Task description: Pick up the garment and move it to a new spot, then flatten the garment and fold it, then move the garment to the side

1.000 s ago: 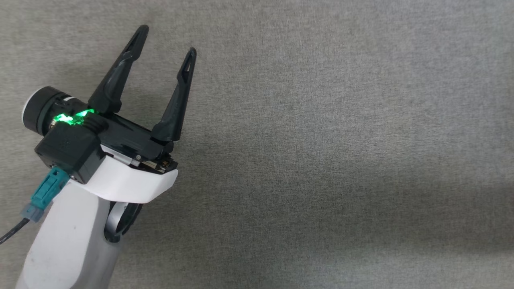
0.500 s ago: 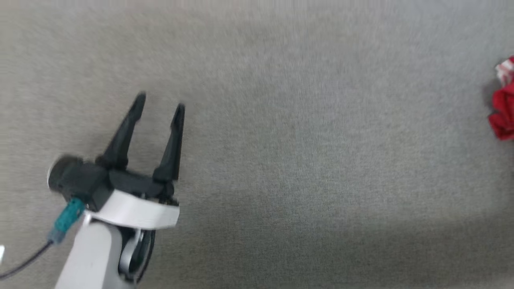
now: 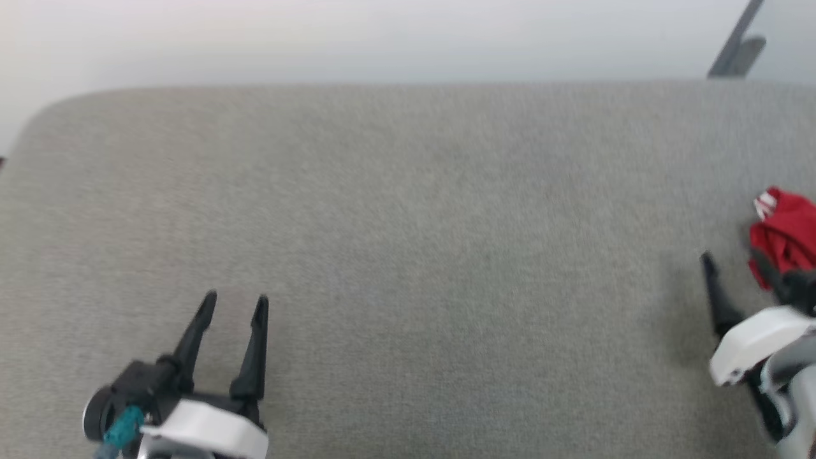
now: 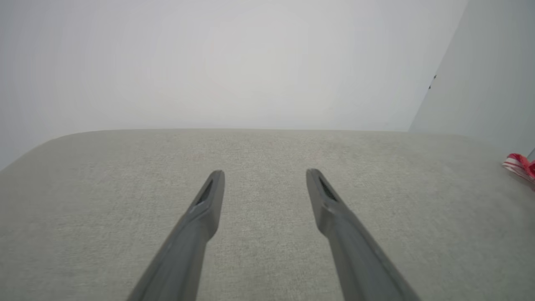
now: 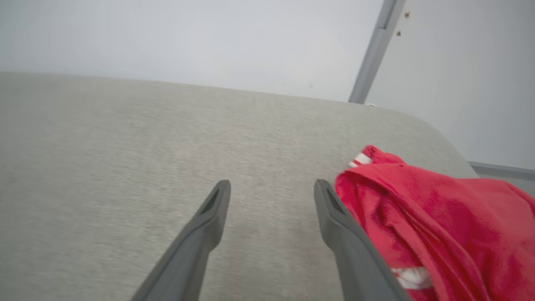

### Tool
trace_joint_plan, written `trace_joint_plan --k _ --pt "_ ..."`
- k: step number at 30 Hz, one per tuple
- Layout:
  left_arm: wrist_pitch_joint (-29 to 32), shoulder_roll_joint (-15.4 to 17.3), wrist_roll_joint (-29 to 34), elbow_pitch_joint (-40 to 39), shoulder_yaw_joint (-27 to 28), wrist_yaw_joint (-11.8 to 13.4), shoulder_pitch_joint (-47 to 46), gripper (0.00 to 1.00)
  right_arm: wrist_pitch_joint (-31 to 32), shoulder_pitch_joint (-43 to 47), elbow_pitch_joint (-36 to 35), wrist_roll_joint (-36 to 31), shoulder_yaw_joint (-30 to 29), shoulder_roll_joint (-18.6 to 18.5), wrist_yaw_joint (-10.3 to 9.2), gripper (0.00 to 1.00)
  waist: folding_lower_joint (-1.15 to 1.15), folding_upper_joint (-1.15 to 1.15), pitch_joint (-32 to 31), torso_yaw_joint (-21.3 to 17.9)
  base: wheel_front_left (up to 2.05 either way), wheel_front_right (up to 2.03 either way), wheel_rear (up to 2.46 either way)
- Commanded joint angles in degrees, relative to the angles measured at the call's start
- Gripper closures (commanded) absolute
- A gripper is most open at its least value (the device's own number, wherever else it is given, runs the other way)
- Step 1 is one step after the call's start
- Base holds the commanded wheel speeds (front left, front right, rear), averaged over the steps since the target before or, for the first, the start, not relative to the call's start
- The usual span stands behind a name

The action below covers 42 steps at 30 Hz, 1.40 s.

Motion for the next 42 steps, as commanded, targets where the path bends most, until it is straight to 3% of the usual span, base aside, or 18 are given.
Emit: trace_joint_plan --k 1,8,23,42 --pt "-0.29 0.09 0.49 0.32 0.23 -0.09 1.56 0.00 -0.76 1.93 -0.96 0.47 0.09 1.05 -0.04 0.00 0.00 0.00 -3.75 2.11 0.00 0.00 0.00" --pt "-0.29 0.59 0.18 0.11 2.15 -0.09 5.95 0.00 -1.44 8.82 -8.68 2.77 -1.28 6.86 -0.03 0.00 0.00 0.00 -8.14 3.91 0.00 0.00 0.00" --pt "-0.29 0.13 -0.54 -5.18 4.37 -0.09 11.99 0.00 -1.48 22.14 -26.80 -0.85 -9.44 13.13 -0.03 0.00 0.00 0.00 -10.44 4.30 0.00 0.00 0.00" --pt "-0.29 -0.57 -0.36 -7.12 4.52 -0.09 12.38 0.00 0.03 25.72 -32.43 -2.18 -12.03 16.42 -0.03 0.00 0.00 0.00 -9.94 4.00 0.00 0.00 0.00"
